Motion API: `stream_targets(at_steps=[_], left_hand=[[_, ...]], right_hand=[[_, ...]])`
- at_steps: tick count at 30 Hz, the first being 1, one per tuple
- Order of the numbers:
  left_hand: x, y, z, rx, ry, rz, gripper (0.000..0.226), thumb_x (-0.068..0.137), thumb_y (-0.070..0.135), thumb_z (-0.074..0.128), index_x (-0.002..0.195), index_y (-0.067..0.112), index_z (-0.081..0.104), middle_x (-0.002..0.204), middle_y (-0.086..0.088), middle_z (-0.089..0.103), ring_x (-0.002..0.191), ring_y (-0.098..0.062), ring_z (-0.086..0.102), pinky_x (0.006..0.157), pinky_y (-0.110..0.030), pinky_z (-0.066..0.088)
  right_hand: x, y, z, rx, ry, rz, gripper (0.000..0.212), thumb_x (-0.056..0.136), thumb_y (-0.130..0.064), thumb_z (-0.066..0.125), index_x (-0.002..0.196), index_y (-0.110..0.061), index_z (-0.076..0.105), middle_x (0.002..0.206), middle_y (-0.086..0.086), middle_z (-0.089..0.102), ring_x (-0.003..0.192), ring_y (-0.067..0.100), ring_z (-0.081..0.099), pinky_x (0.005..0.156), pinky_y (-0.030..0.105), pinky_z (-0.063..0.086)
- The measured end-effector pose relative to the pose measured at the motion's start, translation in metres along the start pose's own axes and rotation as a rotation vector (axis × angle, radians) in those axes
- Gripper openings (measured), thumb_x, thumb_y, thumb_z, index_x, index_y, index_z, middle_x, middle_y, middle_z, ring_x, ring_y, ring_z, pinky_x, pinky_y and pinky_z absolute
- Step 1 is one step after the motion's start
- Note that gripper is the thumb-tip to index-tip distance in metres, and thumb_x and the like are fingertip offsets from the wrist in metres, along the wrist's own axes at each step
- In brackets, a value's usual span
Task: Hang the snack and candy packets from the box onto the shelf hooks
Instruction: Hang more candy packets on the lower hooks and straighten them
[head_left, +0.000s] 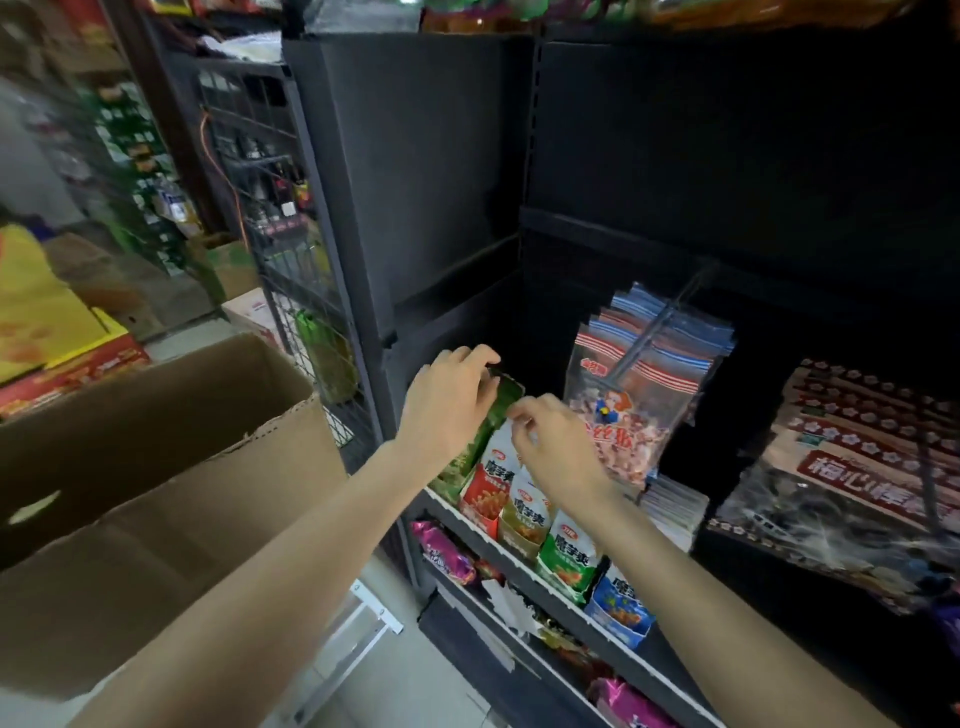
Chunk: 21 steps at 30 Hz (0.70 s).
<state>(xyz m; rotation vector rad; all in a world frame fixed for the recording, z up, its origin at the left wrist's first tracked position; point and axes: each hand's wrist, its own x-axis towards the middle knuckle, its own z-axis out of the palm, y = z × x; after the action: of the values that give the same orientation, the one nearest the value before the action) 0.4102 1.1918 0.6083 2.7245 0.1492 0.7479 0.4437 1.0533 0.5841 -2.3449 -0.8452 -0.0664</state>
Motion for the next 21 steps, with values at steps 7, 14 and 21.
stream_targets(at_steps=[7, 14, 21], left_hand=[[-0.046, -0.115, -0.057, -0.129, 0.025, -0.445, 0.021, 0.092, 0.018, 0.051, 0.111, 0.017, 0.061, 0.099, -0.003, 0.065, 0.089, -0.022, 0.061, 0.078, -0.034, 0.049], [-0.07, -0.283, -0.108, 0.0, -0.148, -0.738, 0.02, 0.091, 0.02, 0.051, 0.108, 0.021, 0.062, 0.105, -0.001, 0.066, 0.097, -0.023, 0.06, 0.075, -0.031, 0.046], [-0.084, -0.402, -0.083, -0.008, -0.478, -0.84, 0.026, 0.092, 0.021, 0.049, 0.116, 0.017, 0.059, 0.119, -0.009, 0.063, 0.109, -0.029, 0.057, 0.09, -0.037, 0.048]], right_hand=[[0.055, -0.099, 0.08, 0.176, -0.125, -0.155, 0.027, 0.088, -0.005, 0.048, 0.108, -0.011, 0.066, 0.106, 0.008, 0.059, 0.098, 0.022, 0.059, 0.089, 0.032, 0.045], [0.13, -0.2, 0.189, 0.187, -0.351, -0.192, 0.03, 0.087, -0.002, 0.046, 0.108, -0.008, 0.067, 0.11, 0.012, 0.056, 0.101, 0.025, 0.057, 0.092, 0.031, 0.043], [0.211, -0.229, 0.308, -0.175, -0.732, -0.06, 0.03, 0.089, -0.014, 0.051, 0.115, -0.003, 0.061, 0.12, 0.017, 0.06, 0.118, 0.032, 0.051, 0.092, 0.032, 0.041]])
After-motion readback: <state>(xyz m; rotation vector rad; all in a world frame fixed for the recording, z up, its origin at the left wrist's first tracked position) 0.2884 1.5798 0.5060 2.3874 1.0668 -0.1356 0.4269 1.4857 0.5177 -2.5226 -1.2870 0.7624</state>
